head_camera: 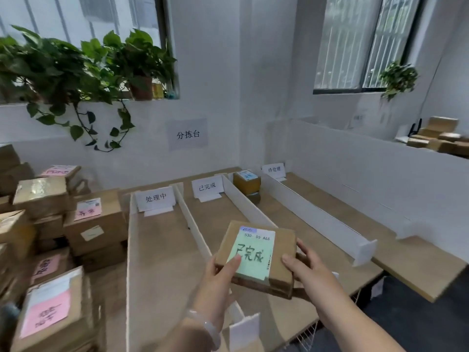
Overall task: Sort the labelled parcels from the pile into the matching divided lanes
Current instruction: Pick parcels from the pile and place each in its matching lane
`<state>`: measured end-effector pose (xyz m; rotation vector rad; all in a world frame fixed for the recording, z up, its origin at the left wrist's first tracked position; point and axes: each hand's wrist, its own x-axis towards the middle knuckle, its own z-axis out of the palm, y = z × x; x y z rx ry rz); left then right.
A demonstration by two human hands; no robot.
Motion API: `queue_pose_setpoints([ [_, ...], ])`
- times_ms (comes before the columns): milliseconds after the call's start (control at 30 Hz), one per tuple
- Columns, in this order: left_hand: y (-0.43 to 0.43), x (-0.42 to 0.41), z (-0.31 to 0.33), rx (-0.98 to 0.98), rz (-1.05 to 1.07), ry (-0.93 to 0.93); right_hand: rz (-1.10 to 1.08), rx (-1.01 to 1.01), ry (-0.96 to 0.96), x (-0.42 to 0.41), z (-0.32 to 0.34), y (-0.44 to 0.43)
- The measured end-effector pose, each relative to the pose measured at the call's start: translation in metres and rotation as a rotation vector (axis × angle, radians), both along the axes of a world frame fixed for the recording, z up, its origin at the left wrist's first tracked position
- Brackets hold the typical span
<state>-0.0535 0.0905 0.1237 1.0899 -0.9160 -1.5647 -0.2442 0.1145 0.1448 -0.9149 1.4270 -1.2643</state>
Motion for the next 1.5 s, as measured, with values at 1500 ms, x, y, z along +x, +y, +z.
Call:
queue_pose_setpoints([
  [1500,-0.386,-0.019,-0.192,0.206,0.046,-1.161,0.624,-0.039,0.582,-0.067,-0.117,-0.409],
])
